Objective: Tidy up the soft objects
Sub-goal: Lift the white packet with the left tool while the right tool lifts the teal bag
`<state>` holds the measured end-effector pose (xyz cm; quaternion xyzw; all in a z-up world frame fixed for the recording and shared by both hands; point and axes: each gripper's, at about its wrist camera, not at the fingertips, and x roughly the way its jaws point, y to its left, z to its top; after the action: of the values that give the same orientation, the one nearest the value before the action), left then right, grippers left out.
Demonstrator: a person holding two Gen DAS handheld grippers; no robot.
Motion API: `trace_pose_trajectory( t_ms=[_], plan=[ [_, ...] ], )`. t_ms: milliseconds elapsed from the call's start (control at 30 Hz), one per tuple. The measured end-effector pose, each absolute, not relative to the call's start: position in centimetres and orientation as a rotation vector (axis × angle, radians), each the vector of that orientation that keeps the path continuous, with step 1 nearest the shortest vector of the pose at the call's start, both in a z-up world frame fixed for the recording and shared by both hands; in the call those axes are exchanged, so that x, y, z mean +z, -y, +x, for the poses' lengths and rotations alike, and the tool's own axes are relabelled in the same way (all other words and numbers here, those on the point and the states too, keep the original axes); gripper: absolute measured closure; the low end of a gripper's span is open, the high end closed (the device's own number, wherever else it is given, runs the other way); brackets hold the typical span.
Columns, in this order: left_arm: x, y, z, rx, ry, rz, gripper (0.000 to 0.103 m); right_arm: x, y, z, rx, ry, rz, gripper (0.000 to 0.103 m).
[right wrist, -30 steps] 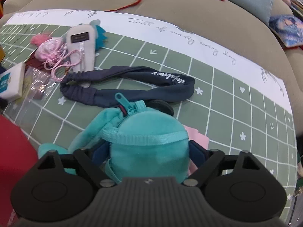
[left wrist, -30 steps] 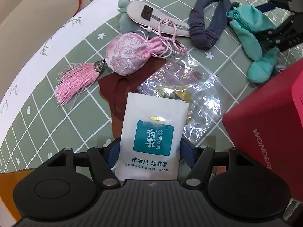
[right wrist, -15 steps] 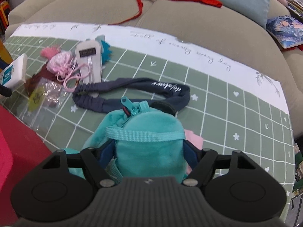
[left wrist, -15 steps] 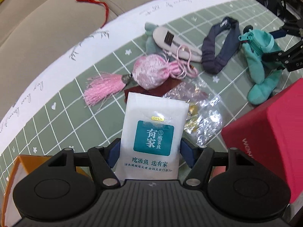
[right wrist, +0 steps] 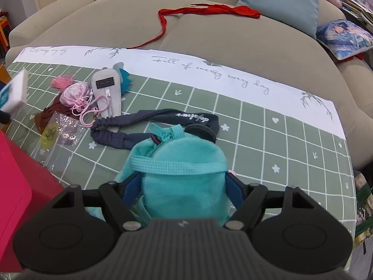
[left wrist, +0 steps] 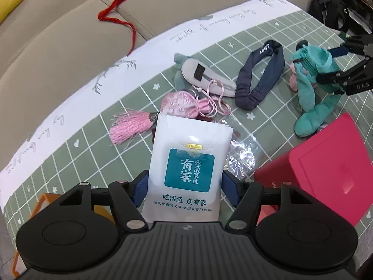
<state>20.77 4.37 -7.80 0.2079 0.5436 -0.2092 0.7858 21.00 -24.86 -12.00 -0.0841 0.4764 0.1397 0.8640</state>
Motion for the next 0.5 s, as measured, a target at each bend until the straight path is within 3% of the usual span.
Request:
trace_pose_trajectory(
  t_ms=[500],
  plan=[
    [-1.3,-5.1,17.1,-0.397,-1.080,0.476,0.027,-9.8,26.2,19.2,0.274,-0.949,-0.154,0.028]
  ],
)
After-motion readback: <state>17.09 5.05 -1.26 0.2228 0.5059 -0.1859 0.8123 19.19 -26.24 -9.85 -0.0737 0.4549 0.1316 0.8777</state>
